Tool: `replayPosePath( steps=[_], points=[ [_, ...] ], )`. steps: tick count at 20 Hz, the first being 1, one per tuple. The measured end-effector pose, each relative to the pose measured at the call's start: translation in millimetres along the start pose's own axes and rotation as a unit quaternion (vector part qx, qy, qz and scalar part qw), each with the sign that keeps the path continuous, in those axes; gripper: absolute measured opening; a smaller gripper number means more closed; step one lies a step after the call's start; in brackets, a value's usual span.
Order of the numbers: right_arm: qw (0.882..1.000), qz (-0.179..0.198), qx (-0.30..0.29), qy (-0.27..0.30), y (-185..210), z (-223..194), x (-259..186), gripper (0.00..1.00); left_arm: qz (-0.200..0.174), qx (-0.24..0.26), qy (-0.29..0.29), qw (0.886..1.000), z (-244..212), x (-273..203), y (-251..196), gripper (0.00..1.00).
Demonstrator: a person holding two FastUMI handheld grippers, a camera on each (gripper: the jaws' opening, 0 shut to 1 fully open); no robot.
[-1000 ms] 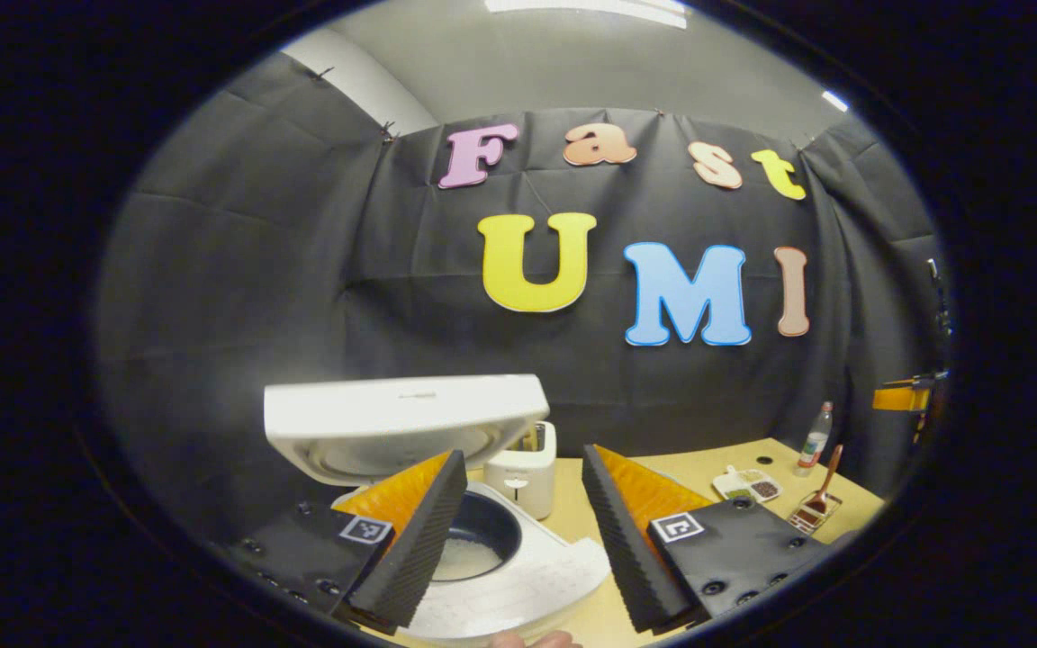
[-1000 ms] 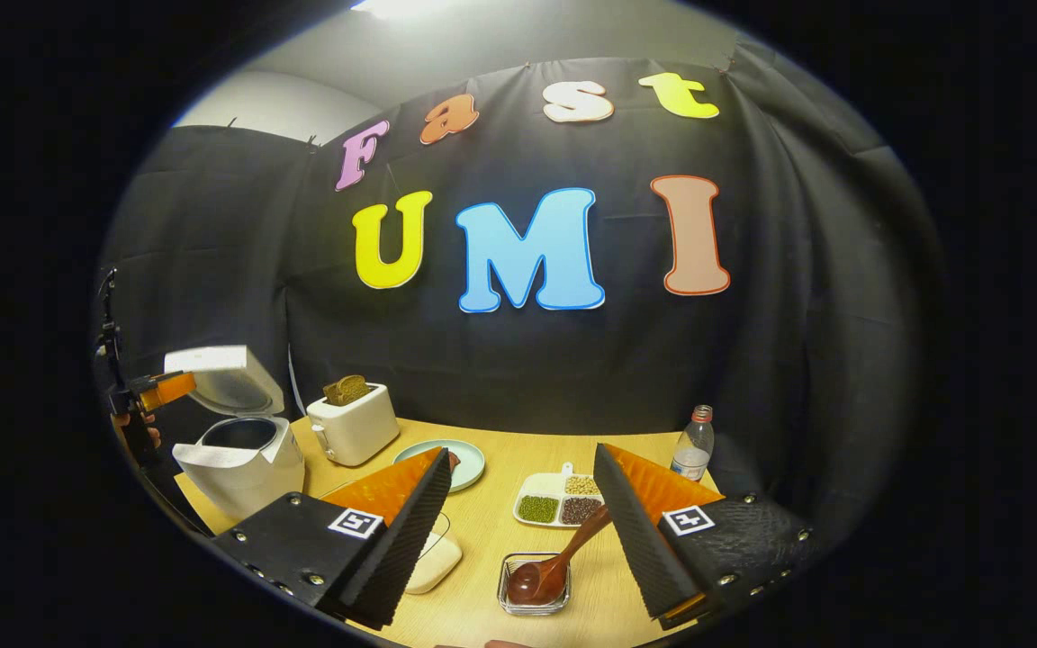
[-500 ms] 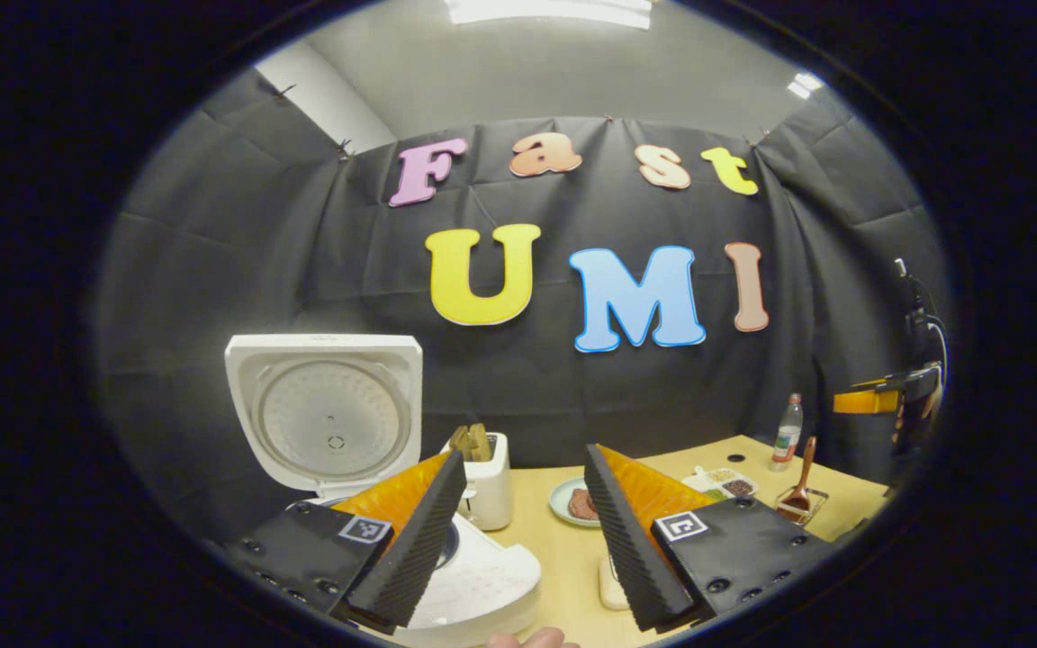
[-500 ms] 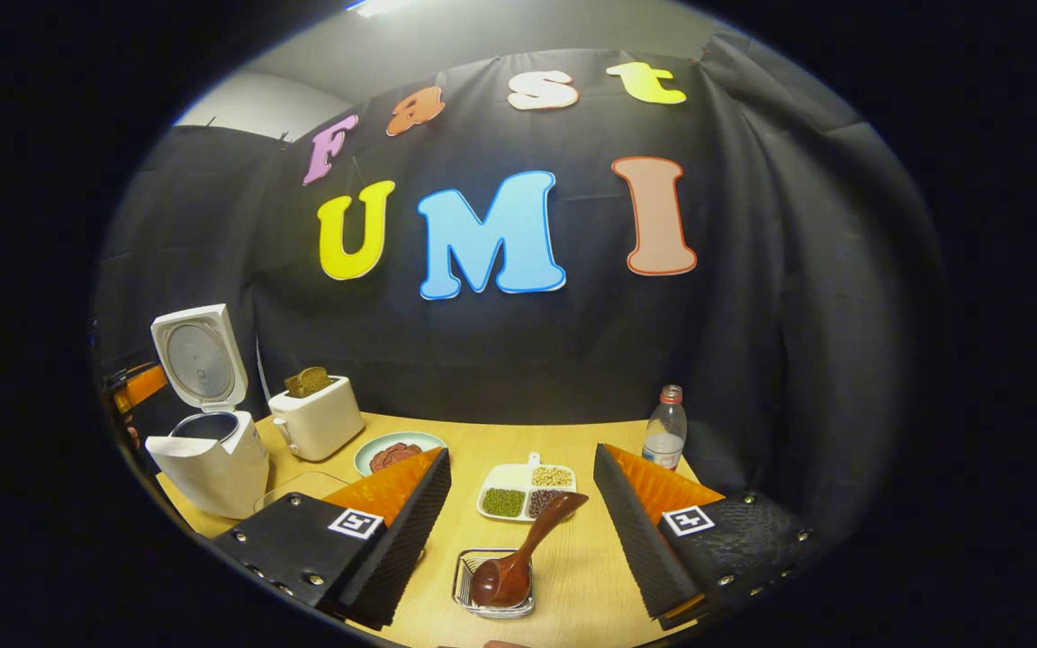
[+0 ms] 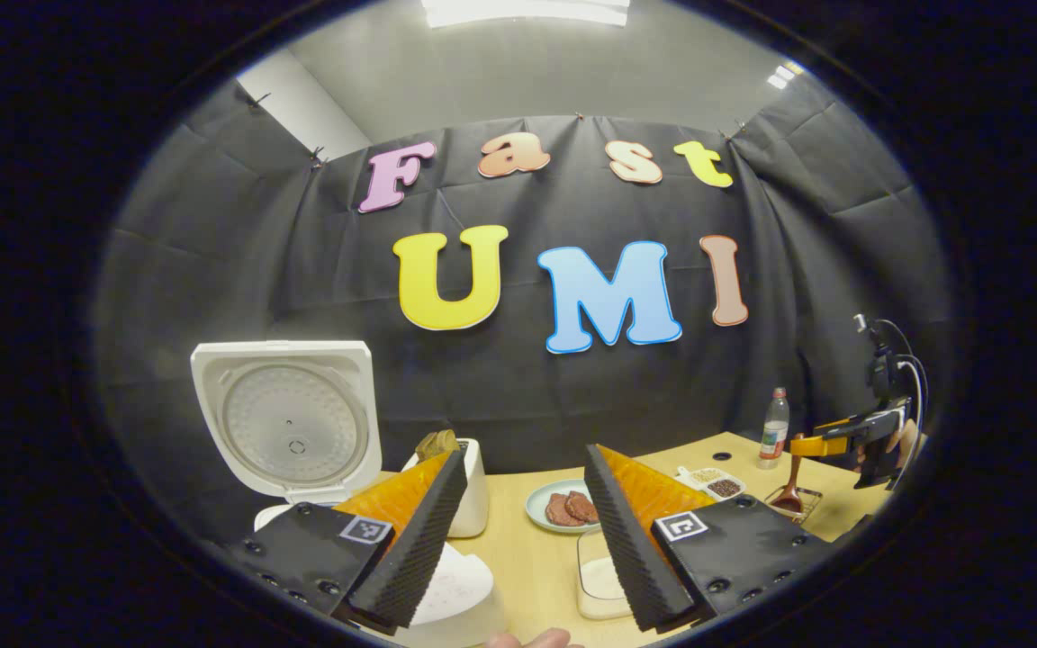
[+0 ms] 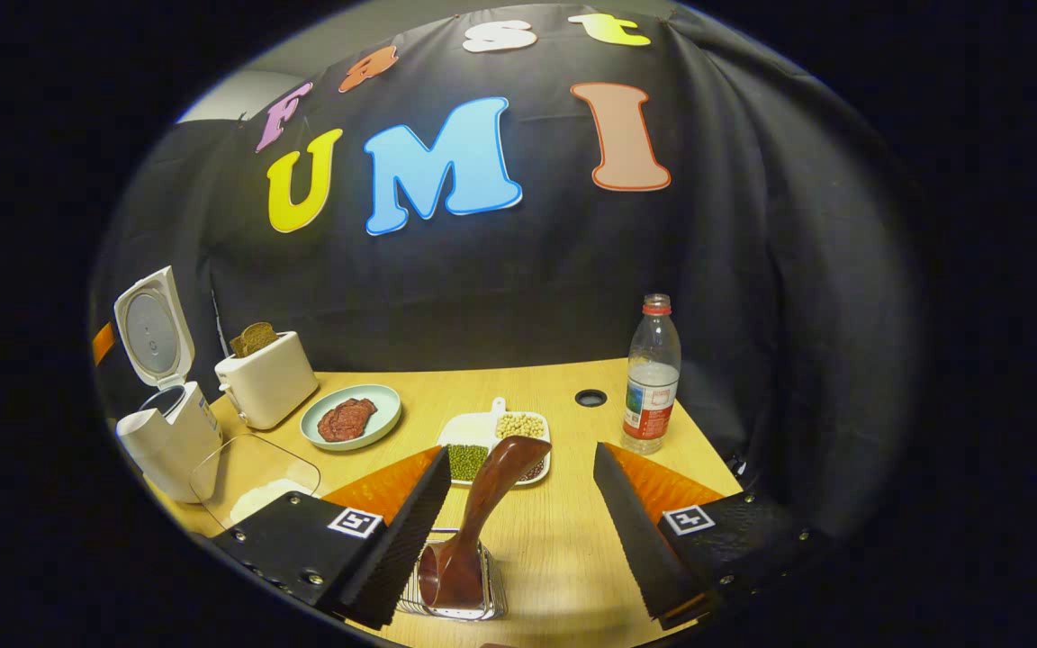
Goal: Close the left gripper, press the button to open the rice cooker; take a wooden spoon from the chopstick holder with the right hand, scoop a spoonful of rice and pour it into the rice cooker, then put the wooden spoon back into the chopstick holder.
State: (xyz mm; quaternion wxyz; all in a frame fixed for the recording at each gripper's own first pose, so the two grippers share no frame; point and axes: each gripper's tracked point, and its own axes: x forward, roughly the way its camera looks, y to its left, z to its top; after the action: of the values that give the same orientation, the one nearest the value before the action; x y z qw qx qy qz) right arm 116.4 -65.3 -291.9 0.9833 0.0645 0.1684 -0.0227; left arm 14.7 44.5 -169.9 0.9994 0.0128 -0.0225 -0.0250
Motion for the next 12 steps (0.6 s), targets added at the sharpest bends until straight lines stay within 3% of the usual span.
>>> replayPosePath(
  steps=[4,7,9,10,12],
  points=[
    [1.0,0.002,0.014,0.004,4,-5,27,0.98,-0.005,-0.001,0.0,1.0,-1,3,-3,0.94],
    [1.0,-0.004,0.017,0.005,4,-4,41,0.83,-0.008,-0.004,0.003,1.0,4,5,-1,0.94],
    [0.998,0.024,0.051,0.015,19,-5,40,0.55,-0.018,-0.009,0.002,1.0,11,8,-1,0.9],
    [0.996,0.041,0.076,0.02,26,-2,38,0.42,-0.023,-0.009,0.005,1.0,12,11,-1,0.94],
    [0.992,0.064,0.101,0.03,42,-5,29,0.27,-0.026,-0.006,0.006,1.0,16,15,5,0.91]
  ],
)
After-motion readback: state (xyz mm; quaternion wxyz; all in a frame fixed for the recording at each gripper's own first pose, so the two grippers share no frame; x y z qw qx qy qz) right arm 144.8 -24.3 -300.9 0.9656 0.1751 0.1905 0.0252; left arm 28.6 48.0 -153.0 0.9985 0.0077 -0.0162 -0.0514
